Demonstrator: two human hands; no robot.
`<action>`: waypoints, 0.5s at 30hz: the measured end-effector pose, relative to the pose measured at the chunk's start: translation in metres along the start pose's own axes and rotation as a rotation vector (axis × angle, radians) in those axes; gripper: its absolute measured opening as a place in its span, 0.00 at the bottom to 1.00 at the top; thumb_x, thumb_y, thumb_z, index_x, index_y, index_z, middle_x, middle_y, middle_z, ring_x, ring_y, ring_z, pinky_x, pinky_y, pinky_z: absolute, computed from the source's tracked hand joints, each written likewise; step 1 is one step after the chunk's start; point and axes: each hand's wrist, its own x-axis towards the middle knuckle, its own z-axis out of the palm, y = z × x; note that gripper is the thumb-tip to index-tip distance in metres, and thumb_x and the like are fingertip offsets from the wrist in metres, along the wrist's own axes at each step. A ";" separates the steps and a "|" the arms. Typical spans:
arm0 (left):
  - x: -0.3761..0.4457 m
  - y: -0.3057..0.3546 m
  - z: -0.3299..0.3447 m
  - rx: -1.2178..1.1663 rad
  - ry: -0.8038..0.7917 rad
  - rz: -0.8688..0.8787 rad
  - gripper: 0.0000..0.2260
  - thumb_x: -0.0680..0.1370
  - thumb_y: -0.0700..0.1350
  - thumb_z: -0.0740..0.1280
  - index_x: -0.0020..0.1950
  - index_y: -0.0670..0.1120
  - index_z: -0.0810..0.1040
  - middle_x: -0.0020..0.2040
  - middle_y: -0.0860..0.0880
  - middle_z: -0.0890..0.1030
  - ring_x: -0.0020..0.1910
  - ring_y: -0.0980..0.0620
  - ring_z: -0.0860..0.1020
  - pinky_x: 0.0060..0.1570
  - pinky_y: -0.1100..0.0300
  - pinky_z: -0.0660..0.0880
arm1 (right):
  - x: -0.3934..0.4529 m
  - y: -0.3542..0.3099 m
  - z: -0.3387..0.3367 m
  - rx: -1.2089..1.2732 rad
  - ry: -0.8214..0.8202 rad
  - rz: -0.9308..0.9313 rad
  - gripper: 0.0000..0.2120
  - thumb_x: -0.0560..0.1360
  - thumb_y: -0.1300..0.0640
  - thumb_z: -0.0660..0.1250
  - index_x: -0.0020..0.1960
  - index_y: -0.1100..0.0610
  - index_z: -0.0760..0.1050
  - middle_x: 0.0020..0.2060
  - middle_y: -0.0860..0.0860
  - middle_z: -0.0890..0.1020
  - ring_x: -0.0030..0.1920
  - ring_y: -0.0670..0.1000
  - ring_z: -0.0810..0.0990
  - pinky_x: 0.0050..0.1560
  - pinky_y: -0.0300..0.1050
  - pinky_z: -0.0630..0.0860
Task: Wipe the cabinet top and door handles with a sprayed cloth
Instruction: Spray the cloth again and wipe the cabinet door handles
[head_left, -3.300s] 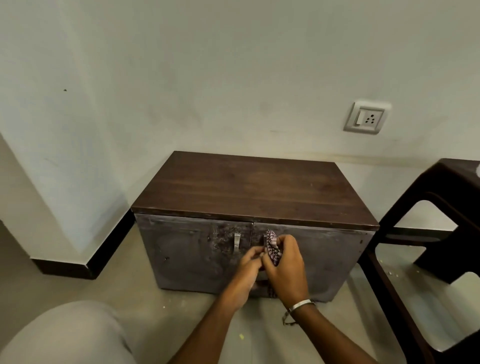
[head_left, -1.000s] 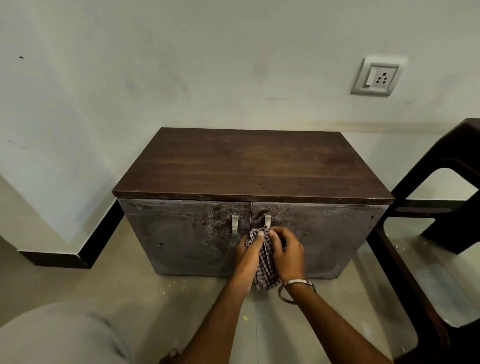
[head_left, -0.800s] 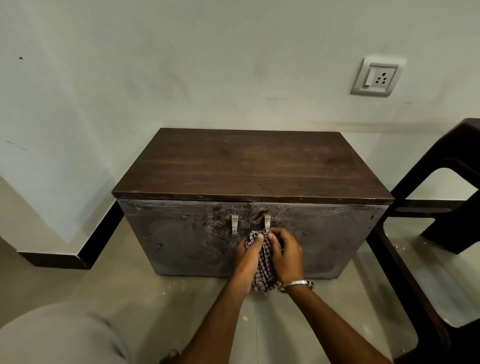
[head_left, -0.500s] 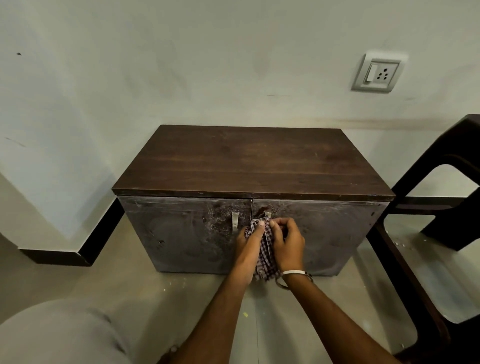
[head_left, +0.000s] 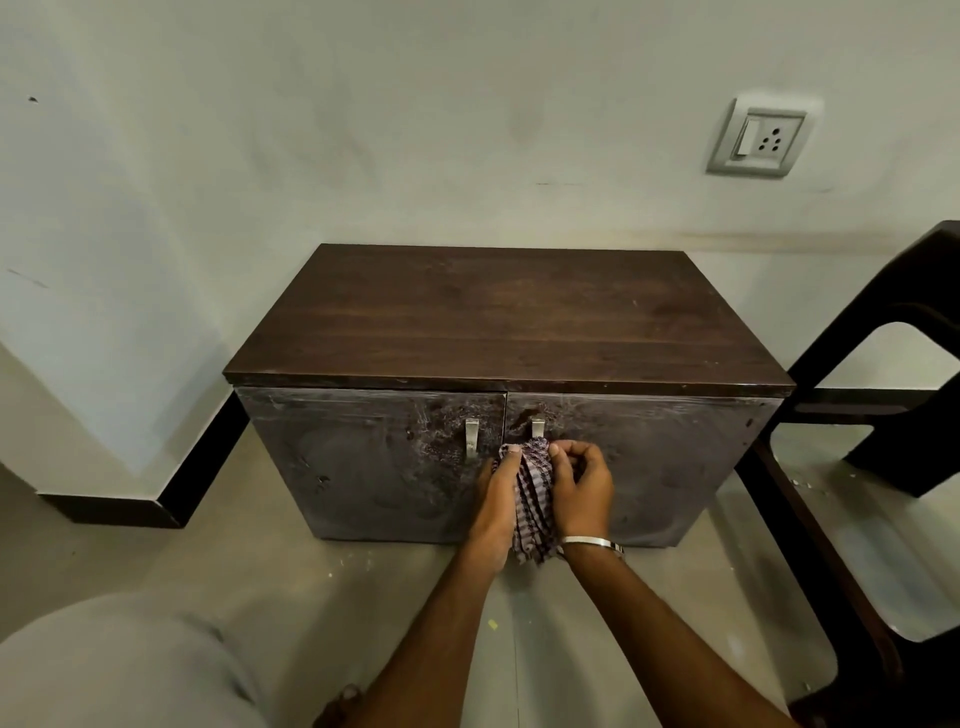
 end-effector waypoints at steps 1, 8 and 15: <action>0.000 0.000 0.001 0.001 0.000 -0.006 0.17 0.81 0.53 0.59 0.61 0.43 0.78 0.54 0.41 0.83 0.52 0.43 0.82 0.48 0.53 0.80 | 0.001 0.000 -0.001 0.003 -0.008 0.005 0.02 0.77 0.62 0.65 0.49 0.60 0.76 0.42 0.52 0.80 0.43 0.47 0.78 0.44 0.34 0.75; 0.001 -0.008 -0.001 0.072 0.023 -0.126 0.21 0.81 0.56 0.58 0.66 0.43 0.75 0.56 0.40 0.82 0.52 0.42 0.81 0.44 0.56 0.78 | 0.001 0.015 -0.003 -0.023 -0.059 0.157 0.02 0.77 0.62 0.66 0.48 0.59 0.76 0.41 0.54 0.81 0.44 0.51 0.80 0.45 0.40 0.75; 0.009 -0.007 -0.001 0.101 0.102 0.004 0.20 0.80 0.52 0.63 0.67 0.43 0.73 0.61 0.41 0.79 0.55 0.43 0.80 0.49 0.54 0.78 | -0.001 0.010 0.002 -0.019 -0.016 0.056 0.03 0.77 0.63 0.65 0.49 0.61 0.77 0.42 0.55 0.81 0.44 0.50 0.79 0.47 0.40 0.77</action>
